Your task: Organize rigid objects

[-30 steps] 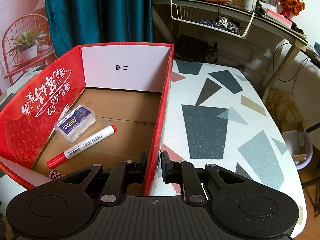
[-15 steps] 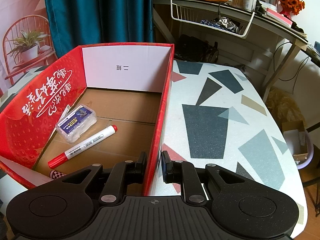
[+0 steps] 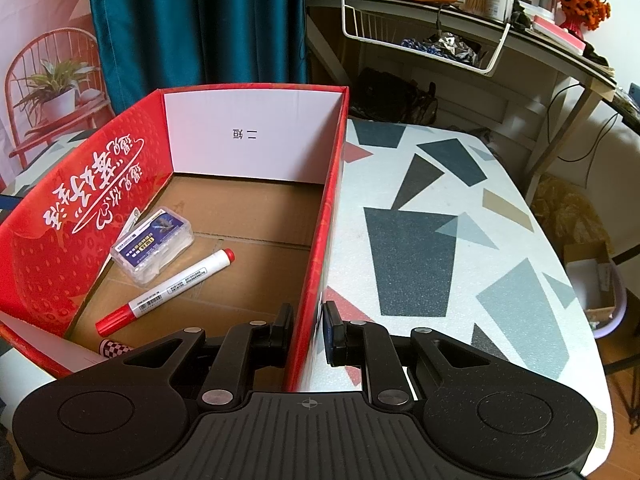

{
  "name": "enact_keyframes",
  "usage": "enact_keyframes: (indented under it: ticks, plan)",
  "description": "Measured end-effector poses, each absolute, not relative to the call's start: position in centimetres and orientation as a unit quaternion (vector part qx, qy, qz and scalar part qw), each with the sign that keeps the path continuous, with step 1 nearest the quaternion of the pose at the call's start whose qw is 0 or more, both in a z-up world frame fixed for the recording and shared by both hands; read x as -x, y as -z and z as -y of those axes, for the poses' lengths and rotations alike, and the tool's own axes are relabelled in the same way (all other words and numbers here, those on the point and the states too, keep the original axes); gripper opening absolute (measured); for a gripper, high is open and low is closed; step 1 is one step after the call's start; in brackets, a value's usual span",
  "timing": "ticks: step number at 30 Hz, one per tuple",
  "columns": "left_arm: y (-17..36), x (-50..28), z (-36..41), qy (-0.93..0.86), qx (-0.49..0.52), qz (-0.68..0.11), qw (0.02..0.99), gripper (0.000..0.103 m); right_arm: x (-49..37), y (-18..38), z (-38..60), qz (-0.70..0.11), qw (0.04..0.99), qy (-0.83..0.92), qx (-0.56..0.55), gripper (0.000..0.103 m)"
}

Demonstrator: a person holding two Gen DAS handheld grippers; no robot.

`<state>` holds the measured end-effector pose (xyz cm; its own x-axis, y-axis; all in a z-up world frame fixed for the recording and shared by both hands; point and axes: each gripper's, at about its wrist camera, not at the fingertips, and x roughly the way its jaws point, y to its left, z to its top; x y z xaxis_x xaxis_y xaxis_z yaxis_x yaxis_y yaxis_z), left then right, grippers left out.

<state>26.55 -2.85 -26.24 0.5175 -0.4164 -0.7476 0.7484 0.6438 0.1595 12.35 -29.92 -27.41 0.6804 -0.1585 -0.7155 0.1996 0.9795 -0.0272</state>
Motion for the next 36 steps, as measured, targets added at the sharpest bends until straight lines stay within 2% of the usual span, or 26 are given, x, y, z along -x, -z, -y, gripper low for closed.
enact_keyframes:
  ticks: [10,36]
  plan:
    - [28.3,-27.8,3.9,0.398,-0.296,-0.323,0.806,0.1,-12.7,27.2,29.7,-0.4,0.911,0.096,-0.013,0.016]
    - [29.9,-32.5,3.5,0.402,-0.227,-0.379,0.802,0.1,-12.9,27.0,29.5,-0.414,0.905,0.1,-0.004,0.014]
